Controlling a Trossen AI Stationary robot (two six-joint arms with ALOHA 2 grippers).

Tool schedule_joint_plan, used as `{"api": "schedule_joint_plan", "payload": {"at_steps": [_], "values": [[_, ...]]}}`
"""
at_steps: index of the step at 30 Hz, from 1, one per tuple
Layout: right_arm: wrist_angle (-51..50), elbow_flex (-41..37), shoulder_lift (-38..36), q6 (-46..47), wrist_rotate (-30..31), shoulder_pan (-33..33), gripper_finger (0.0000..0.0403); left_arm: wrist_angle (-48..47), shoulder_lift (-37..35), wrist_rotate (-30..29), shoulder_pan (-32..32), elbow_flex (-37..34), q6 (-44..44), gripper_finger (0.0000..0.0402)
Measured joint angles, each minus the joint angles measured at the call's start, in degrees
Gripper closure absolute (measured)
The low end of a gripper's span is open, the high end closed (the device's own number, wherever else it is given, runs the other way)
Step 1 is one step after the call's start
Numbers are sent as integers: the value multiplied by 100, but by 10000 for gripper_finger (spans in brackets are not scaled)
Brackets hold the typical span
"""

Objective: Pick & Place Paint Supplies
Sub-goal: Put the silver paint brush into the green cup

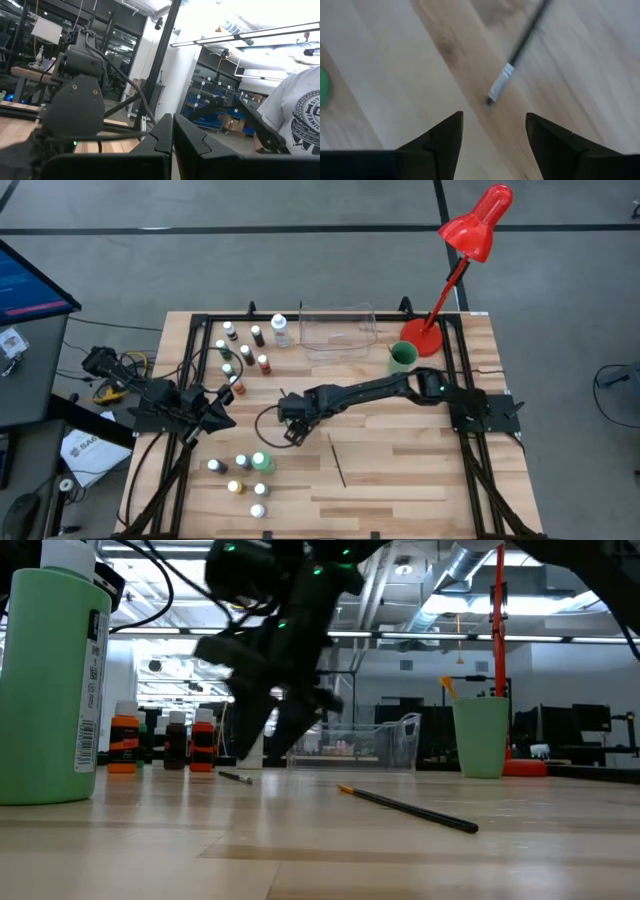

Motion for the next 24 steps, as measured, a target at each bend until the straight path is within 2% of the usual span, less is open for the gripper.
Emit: {"api": "schedule_joint_plan", "payload": {"at_steps": [6,11,13,21,24], "values": [[-301,443,461,-100,-2,-24,195,21,4,-1,-2,1,0,400],[-349,487,596,-114,20,-38,207,20,4,0,-2,0,0,400],[-378,485,602,-27,47,-42,231,24,4,0,-2,0,0,400],[-361,470,620,-103,118,-104,382,32,4,0,0,2,0,400],[-452,472,622,-167,20,-112,394,40,4,0,-2,2,0,400]]}}
